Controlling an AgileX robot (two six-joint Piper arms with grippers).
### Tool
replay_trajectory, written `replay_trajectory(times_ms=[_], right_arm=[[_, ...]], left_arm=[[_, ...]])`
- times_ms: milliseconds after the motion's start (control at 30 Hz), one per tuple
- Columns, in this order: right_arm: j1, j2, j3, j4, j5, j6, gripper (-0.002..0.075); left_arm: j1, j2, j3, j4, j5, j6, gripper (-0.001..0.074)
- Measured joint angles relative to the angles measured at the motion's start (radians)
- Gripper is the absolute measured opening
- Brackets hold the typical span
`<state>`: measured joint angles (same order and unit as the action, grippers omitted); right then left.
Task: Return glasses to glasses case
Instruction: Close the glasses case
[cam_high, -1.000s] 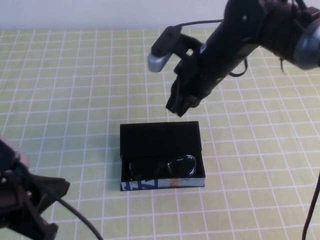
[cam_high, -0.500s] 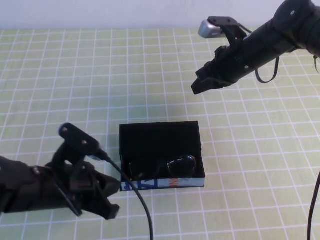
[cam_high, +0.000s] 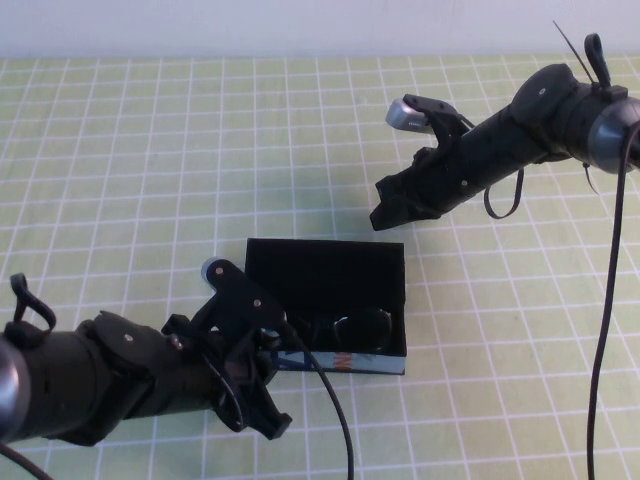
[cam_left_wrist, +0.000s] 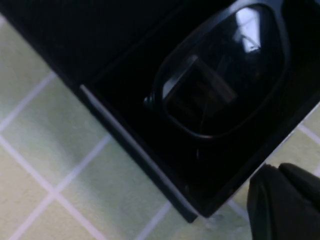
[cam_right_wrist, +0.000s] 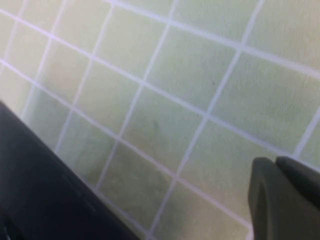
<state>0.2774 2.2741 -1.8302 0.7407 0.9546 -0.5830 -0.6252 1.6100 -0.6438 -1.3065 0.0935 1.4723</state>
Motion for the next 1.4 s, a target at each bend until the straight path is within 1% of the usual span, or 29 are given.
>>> replay_trajectory(times_ms=[267, 433, 700, 800, 933, 1133, 1267, 1400], right_arm=[[0.000, 0.021, 0.000, 0.006, 0.029, -0.002, -0.0016], [0.000, 0.021, 0.000, 0.021, 0.089, -0.053, -0.0016], [0.000, 0.021, 0.000, 0.156, 0.212, -0.156, -0.0016], [0.000, 0.021, 0.000, 0.180, 0.231, -0.169, -0.0016], [0.021, 0.015, 0.000, 0.150, 0.231, -0.171, -0.0016], [0.110, -0.023, 0.000, 0.082, 0.237, -0.165, -0.0016], [0.166, -0.059, 0.000, 0.011, 0.245, -0.126, -0.0016], [0.198, -0.087, 0.000, -0.070, 0.249, -0.056, -0.0016]], left_arm=[[0.000, 0.040, -0.015, -0.011, -0.041, 0.000, -0.0004], [0.000, 0.040, -0.015, -0.011, -0.043, 0.000, -0.0004], [0.000, 0.041, -0.015, -0.011, -0.043, 0.000, -0.0004], [0.000, 0.040, -0.015, -0.011, -0.043, 0.000, -0.0004], [0.000, 0.040, -0.015, -0.011, -0.043, 0.000, -0.0004], [0.000, 0.040, -0.015, -0.011, -0.043, 0.000, -0.0004], [0.000, 0.040, -0.015, -0.011, -0.044, 0.014, -0.0004], [0.000, 0.020, -0.013, 0.006, -0.029, 0.066, -0.0004]])
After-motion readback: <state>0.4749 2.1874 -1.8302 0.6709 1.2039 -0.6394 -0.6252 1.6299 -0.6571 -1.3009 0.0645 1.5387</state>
